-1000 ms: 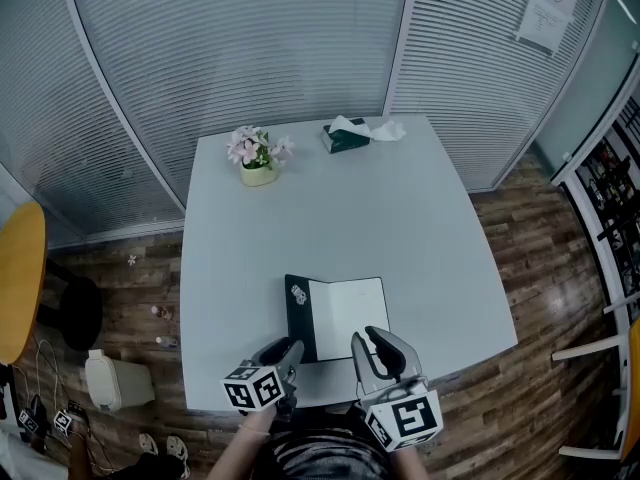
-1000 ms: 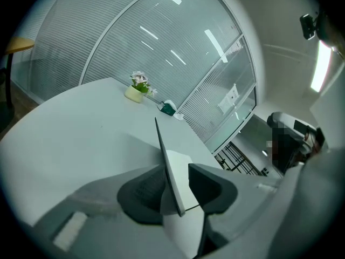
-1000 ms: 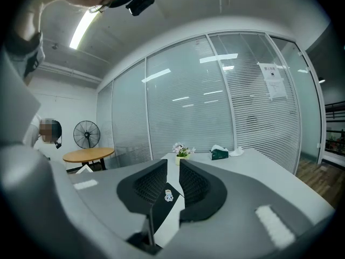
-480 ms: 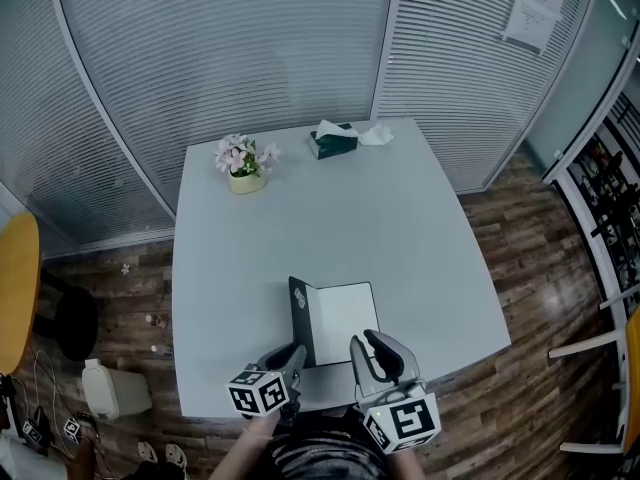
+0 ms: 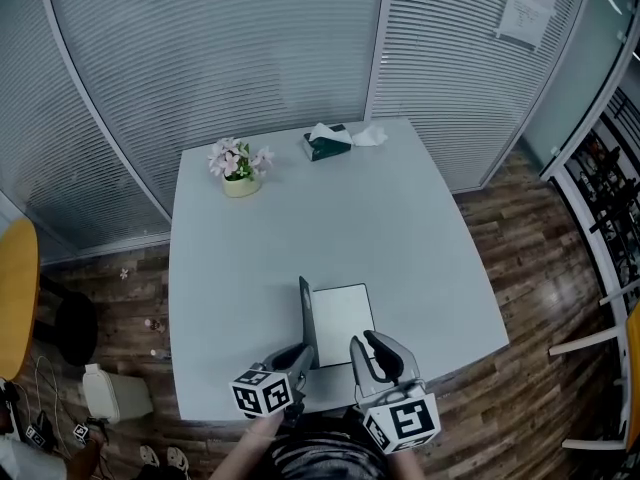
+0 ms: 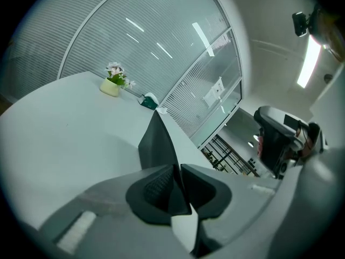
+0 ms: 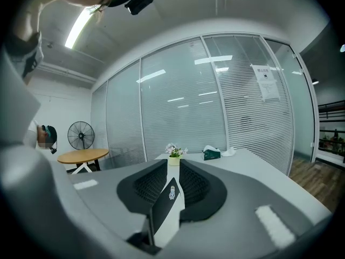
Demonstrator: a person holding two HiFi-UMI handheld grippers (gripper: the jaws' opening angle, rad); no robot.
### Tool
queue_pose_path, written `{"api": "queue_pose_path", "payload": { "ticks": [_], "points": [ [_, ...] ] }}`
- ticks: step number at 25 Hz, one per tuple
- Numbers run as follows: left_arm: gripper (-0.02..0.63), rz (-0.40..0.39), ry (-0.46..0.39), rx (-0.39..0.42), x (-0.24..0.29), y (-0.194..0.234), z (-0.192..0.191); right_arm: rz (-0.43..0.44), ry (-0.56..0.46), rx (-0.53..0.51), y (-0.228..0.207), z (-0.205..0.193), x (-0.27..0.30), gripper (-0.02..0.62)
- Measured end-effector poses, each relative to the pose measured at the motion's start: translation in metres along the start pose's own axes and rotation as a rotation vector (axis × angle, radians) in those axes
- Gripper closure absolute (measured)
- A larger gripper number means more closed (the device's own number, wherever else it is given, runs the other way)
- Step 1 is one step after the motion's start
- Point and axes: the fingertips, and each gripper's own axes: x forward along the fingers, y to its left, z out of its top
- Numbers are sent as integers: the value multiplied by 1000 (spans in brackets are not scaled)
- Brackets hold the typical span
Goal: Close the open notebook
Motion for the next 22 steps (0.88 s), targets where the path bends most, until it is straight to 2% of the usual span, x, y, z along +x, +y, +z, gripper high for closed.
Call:
{"api": "queue_pose_path", "payload": {
  "ticks": [22],
  "points": [
    [552,-102,111,36,54,-48,-14,-92,6,18,-38,-3,-25,525]
  ]
}}
